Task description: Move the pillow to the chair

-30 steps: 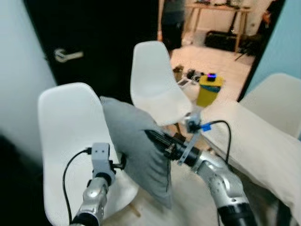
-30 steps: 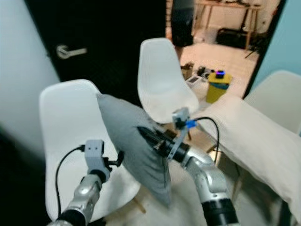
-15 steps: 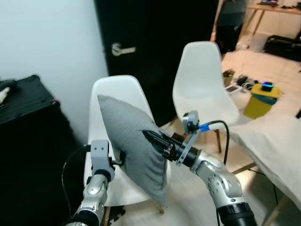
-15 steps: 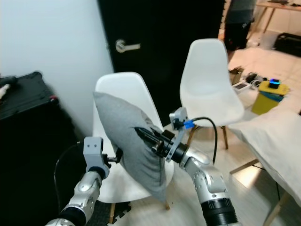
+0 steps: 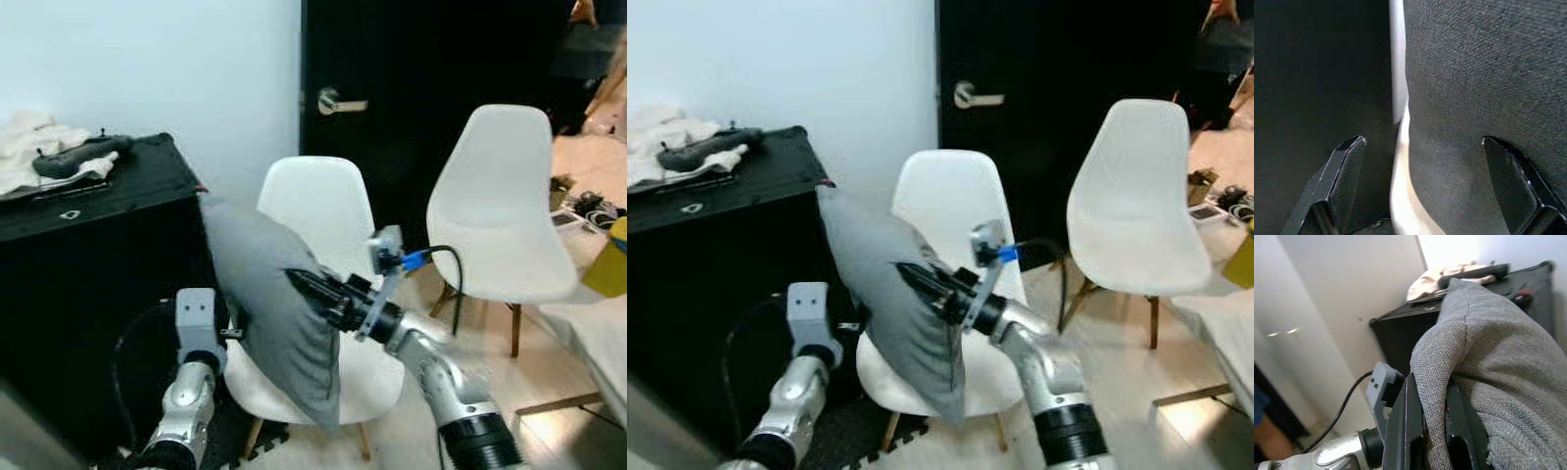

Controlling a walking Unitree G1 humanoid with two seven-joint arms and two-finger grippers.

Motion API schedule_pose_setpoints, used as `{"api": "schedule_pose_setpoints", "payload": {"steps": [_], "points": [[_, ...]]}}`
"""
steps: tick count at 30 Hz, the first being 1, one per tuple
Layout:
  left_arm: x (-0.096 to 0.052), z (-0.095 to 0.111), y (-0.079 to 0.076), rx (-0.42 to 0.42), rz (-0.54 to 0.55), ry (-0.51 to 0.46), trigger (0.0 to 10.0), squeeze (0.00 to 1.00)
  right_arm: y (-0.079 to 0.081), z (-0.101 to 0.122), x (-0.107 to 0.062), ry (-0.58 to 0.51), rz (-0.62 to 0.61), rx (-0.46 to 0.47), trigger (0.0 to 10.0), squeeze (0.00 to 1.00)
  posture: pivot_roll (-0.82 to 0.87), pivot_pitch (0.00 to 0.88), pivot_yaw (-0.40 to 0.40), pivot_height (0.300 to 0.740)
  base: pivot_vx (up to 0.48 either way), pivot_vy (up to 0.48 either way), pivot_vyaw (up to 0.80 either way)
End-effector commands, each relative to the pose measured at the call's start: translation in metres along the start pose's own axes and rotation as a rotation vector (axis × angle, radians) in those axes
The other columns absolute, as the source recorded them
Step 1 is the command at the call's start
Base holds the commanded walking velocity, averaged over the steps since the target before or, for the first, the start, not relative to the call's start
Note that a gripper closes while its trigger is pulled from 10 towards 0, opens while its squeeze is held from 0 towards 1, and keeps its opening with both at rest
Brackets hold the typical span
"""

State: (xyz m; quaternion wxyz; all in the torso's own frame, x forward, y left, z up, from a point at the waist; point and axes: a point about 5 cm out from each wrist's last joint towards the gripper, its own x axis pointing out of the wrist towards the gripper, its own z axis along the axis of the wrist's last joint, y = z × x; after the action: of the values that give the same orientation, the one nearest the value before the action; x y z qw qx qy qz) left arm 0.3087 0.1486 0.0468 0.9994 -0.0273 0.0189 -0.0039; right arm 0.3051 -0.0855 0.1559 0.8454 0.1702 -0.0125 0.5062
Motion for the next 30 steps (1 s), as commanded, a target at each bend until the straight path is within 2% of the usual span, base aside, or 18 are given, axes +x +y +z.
{"api": "schedule_pose_setpoints", "payload": {"steps": [1,3,4,11,15,30], "points": [[-0.001,0.002,-0.004,0.003,-0.015,-0.022,10.0,0.00,0.001,0.007,0.007,-0.037,0.013,-0.030,0.0,0.00,0.13,0.012,-0.014,0.700,0.000,0.000,0.77],[-0.001,0.002,-0.004,0.003,-0.020,-0.022,10.0,0.00,-0.003,0.006,0.008,-0.033,-0.036,-0.031,0.2,0.00,0.13,0.012,-0.014,0.700,0.000,0.000,0.60],[-0.001,0.002,-0.005,0.002,-0.032,-0.022,10.0,0.00,-0.008,0.004,0.009,-0.029,-0.088,-0.022,10.0,0.00,0.13,0.012,-0.012,0.700,0.000,0.000,0.00],[0.000,0.003,-0.004,0.011,-0.033,-0.018,10.0,0.00,-0.016,-0.003,0.010,0.033,-0.175,-0.047,10.0,0.00,0.12,0.009,-0.002,0.700,0.263,0.000,0.00],[0.002,0.005,-0.004,0.013,-0.038,-0.019,10.0,0.00,-0.018,-0.004,0.009,0.033,-0.206,-0.053,10.0,0.00,0.12,0.009,0.003,0.700,0.329,0.000,0.00],[0.002,0.006,-0.005,0.014,-0.052,-0.018,10.0,0.00,-0.020,-0.009,0.011,0.048,-0.246,-0.069,10.0,0.00,0.11,0.010,0.009,0.700,0.340,0.000,0.00]]}}
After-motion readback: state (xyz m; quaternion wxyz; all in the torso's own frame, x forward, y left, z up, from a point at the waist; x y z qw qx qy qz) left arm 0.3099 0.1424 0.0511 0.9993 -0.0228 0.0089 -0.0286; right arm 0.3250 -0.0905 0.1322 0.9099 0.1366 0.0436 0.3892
